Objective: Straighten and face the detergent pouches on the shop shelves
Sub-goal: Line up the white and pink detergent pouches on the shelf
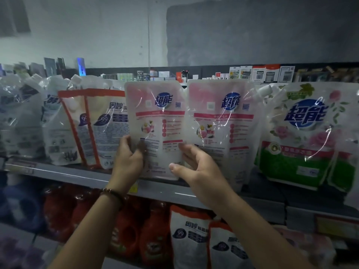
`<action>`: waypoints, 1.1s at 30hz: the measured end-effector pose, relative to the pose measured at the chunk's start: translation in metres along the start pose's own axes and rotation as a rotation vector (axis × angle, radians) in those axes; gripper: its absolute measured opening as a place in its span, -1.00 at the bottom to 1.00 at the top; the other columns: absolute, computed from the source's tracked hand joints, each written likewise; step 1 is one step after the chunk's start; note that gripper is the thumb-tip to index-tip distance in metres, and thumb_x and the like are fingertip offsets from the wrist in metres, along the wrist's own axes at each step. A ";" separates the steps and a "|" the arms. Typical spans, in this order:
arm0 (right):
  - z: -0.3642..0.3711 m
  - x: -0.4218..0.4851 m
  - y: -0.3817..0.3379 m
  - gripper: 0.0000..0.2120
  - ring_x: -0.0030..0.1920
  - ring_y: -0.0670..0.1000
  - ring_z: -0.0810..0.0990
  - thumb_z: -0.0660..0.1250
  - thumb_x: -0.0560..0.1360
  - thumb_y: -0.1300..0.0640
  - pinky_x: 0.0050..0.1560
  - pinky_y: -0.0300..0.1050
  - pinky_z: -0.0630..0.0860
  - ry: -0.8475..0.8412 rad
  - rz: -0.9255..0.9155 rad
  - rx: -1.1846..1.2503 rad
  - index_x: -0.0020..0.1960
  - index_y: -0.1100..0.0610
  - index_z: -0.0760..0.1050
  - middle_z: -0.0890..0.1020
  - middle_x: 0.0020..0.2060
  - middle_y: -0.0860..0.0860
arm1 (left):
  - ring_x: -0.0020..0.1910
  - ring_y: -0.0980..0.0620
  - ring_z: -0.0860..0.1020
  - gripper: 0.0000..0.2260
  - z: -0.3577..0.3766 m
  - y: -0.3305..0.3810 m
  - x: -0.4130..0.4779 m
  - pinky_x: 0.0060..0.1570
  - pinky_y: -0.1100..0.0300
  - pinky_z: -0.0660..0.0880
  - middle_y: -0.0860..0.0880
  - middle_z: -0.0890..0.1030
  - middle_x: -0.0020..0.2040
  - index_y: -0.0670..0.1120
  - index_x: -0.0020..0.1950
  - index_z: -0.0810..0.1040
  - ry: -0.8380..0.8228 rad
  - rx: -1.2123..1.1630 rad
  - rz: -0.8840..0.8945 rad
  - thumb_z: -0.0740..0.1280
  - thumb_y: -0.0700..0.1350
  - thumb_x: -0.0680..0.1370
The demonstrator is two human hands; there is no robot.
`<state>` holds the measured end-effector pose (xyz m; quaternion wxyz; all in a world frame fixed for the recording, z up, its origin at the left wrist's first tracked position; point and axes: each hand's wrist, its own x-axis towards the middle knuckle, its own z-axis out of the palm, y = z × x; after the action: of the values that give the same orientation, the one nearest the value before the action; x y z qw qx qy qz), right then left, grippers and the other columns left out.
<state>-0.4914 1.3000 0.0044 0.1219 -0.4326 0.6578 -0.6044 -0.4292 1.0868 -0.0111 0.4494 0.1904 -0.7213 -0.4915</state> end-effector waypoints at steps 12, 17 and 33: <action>0.008 0.003 0.004 -0.44 0.00 -0.59 0.51 0.48 0.60 0.16 -0.03 -0.64 0.39 -0.017 -0.006 0.000 0.54 -0.01 0.36 0.54 0.13 -0.37 | -0.30 -0.12 0.56 -0.64 0.006 -0.008 0.004 -0.33 -0.13 0.56 -0.19 0.61 -0.18 -0.10 -0.01 0.42 0.211 -0.030 0.164 0.31 0.20 0.67; 0.007 0.006 0.004 -0.42 -0.01 -0.59 0.51 0.50 0.59 0.15 -0.04 -0.64 0.39 -0.030 -0.005 -0.030 0.55 0.04 0.37 0.55 0.14 -0.34 | -0.28 0.10 0.59 -0.74 0.017 -0.006 0.002 -0.33 0.14 0.52 -0.08 0.59 -0.20 -0.04 -0.06 0.37 0.344 -0.077 0.157 0.29 0.07 0.72; 0.014 0.002 -0.008 -0.44 0.27 -0.30 0.59 0.52 0.57 0.13 0.37 -0.20 0.54 -0.092 -0.131 -0.155 0.31 -0.39 0.36 0.59 0.21 -0.46 | -0.23 0.15 0.55 -0.77 0.004 0.032 -0.010 -0.27 0.18 0.48 -0.02 0.55 -0.22 -0.03 -0.07 0.37 0.626 -0.085 0.327 0.29 0.00 0.73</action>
<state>-0.4795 1.2903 0.0090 0.0783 -0.5104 0.6666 -0.5377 -0.4219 1.1102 0.0120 0.7288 0.1950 -0.5484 -0.3606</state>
